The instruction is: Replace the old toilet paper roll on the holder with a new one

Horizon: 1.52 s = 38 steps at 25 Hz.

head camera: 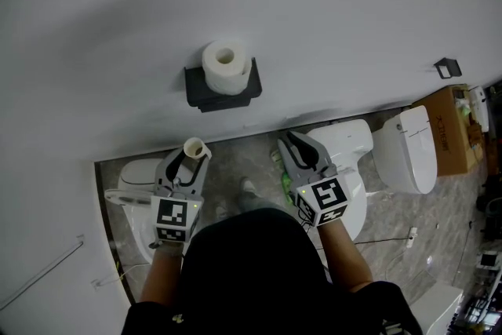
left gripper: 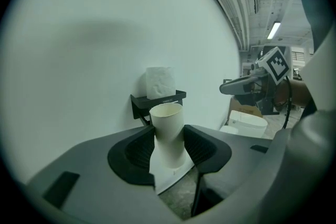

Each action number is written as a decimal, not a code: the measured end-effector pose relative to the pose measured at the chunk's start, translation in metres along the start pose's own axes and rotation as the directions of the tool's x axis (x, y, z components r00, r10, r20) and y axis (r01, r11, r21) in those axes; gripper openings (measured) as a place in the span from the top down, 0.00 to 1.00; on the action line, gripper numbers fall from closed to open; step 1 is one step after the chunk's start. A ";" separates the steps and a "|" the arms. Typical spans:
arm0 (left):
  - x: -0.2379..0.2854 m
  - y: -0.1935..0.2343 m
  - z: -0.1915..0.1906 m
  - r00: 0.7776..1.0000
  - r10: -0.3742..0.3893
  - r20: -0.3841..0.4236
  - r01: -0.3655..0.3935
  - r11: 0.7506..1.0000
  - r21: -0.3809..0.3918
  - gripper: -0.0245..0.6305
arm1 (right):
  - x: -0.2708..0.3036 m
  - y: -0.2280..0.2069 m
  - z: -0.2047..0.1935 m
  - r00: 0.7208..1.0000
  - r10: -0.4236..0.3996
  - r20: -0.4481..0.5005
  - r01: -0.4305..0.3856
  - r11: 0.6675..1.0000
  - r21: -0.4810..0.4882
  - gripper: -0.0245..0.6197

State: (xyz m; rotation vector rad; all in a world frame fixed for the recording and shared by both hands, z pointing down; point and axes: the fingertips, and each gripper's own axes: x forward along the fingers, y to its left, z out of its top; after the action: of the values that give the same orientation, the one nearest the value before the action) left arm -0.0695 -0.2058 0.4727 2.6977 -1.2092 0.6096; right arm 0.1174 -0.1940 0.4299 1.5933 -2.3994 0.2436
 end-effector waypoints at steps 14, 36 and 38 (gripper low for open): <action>-0.014 -0.012 0.008 0.999 -0.009 0.032 0.009 1.000 0.001 0.68 | -0.014 0.016 -0.022 1.000 0.003 -0.014 -0.002 0.999 0.047 0.86; -0.020 -0.010 0.005 0.999 0.017 0.031 -0.016 0.999 -0.033 0.68 | -0.012 0.023 -0.017 0.999 0.039 -0.011 -0.039 0.999 0.014 0.87; -0.020 -0.008 0.006 0.999 0.024 0.042 -0.022 0.999 -0.045 0.68 | -0.011 0.023 -0.018 0.999 0.040 -0.016 -0.040 0.999 0.017 0.87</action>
State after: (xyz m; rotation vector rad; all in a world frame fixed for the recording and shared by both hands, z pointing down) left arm -0.0734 -0.1881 0.4593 2.6769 -1.2509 0.5240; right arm 0.1025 -0.1707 0.4436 1.5454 -2.4251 0.2836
